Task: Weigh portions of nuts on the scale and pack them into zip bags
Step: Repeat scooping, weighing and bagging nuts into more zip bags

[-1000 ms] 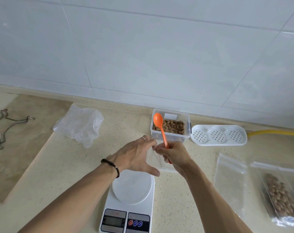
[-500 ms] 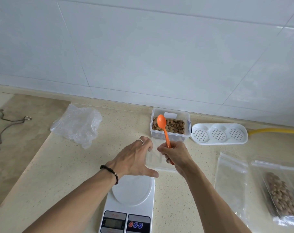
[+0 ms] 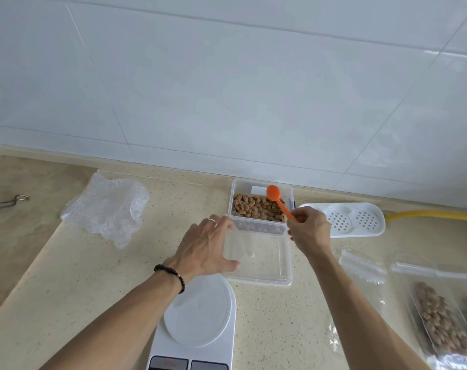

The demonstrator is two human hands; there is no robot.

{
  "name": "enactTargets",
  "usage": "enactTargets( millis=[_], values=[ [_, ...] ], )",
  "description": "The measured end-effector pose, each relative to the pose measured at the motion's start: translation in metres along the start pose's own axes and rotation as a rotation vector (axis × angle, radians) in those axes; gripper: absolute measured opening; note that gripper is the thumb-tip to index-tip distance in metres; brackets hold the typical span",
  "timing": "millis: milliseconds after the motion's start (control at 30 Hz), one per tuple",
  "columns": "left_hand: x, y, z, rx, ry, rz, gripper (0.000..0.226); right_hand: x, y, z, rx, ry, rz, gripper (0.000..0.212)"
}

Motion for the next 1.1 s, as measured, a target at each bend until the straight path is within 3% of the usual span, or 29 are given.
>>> enactTargets(
  millis=[233, 400, 633, 867, 1100],
  values=[
    [0.014, -0.005, 0.008, 0.013, -0.033, -0.044, 0.088, 0.016, -0.013, -0.009, 0.017, 0.009, -0.096, 0.010],
    [0.021, -0.009, 0.013, 0.031, -0.062, -0.069, 0.109, 0.023, 0.001, -0.015, -0.025, -0.014, -0.079, 0.023],
    [0.031, -0.010, 0.026, 0.020, -0.075, -0.114, 0.082, 0.034, -0.002, -0.016, 0.063, 0.046, -0.262, 0.010],
    [0.027, -0.004, 0.031, -0.028, -0.101, -0.105, 0.083, 0.036, 0.031, -0.009, 0.057, -0.069, 0.000, 0.005],
    [0.027, -0.003, 0.035, -0.053, -0.133, -0.111, 0.080, 0.043, 0.033, -0.021, 0.118, 0.022, 0.098, 0.013]
  ],
)
Point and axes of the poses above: each hand's wrist, its own x-axis towards the middle knuckle, its own y-axis out of the palm, z = x × y, the point moved 7 cm from there along x, towards the middle knuckle, and after that the axes turned 6 degrees about -z, right-handed, at the moved point
